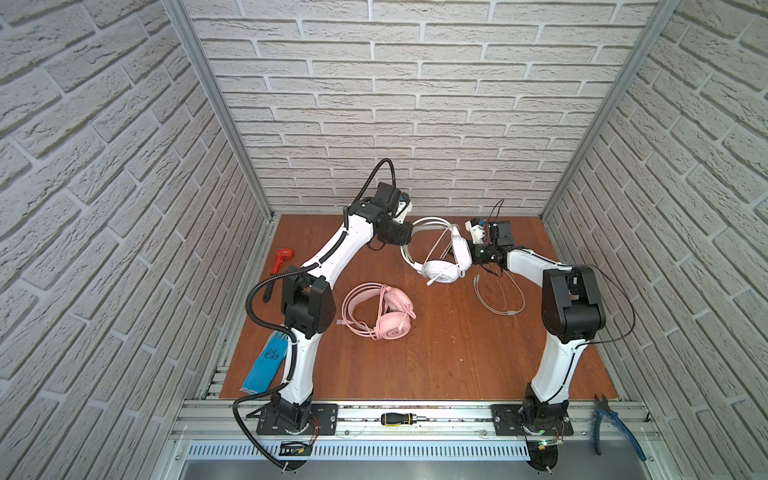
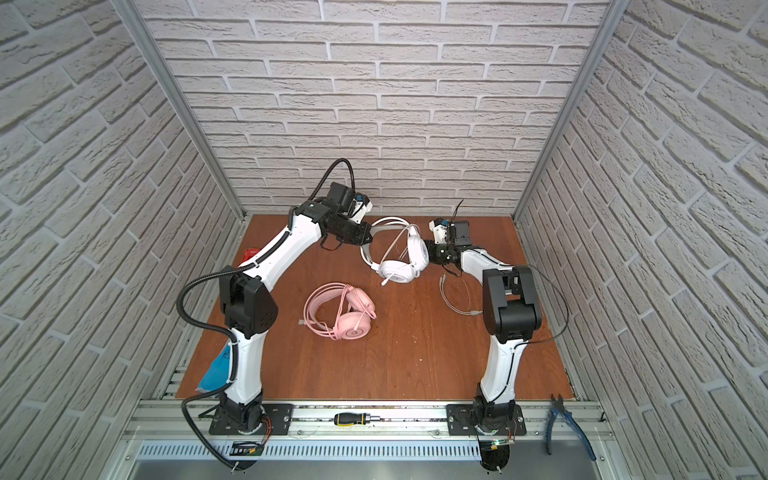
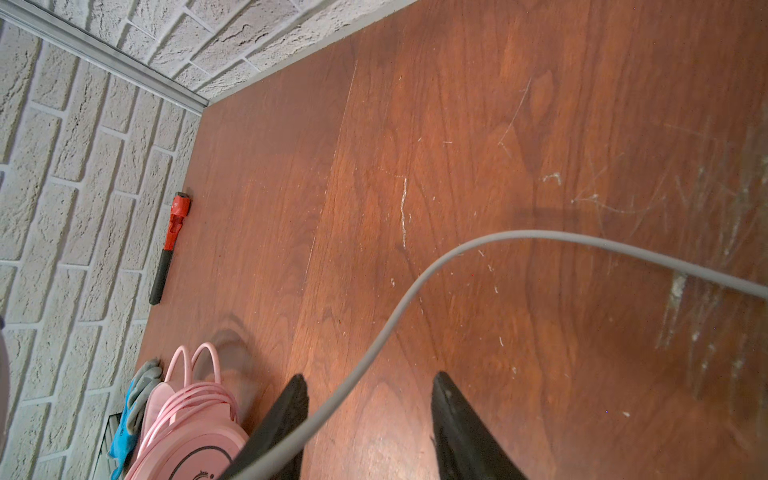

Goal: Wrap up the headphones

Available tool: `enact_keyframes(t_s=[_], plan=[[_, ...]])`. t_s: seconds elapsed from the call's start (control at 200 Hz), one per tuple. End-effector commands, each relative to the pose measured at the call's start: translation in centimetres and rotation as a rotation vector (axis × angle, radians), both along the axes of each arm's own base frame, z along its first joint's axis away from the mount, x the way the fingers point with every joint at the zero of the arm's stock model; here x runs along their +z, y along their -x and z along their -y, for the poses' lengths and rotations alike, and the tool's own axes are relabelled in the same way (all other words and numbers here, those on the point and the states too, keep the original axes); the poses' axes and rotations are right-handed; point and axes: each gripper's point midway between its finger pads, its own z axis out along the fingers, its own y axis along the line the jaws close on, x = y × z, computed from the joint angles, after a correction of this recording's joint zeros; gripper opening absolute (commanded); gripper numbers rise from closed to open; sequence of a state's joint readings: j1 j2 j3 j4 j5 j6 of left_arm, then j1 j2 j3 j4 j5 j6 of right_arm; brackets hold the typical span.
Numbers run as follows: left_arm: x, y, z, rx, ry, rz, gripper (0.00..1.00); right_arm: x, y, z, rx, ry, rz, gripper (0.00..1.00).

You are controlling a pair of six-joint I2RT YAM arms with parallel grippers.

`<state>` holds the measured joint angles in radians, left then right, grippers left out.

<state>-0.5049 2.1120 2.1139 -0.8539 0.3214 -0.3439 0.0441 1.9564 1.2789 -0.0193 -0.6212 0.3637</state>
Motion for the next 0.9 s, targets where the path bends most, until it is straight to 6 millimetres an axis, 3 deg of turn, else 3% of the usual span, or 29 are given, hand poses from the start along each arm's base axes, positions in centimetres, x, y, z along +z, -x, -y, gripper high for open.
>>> enact_keyframes(t_s=[0.0,0.36,0.685,0.895], plan=[[5.8,0.0,0.5,-0.003,0.115,0.097,0.00,4.9,-1.0,-0.3,-0.012,-0.014,0.198,0.53],[4.7,-0.8,0.1,0.020,0.102,0.082,0.00,6.7,1.6,0.7,-0.073,0.031,0.346,0.59],[6.5,-0.4,0.7,-0.007,0.154,0.084,0.00,4.6,0.8,-0.1,-0.045,-0.023,0.304,0.47],[7.0,0.3,1.3,-0.038,0.168,0.074,0.00,5.6,0.2,-0.3,-0.054,-0.058,0.361,0.49]])
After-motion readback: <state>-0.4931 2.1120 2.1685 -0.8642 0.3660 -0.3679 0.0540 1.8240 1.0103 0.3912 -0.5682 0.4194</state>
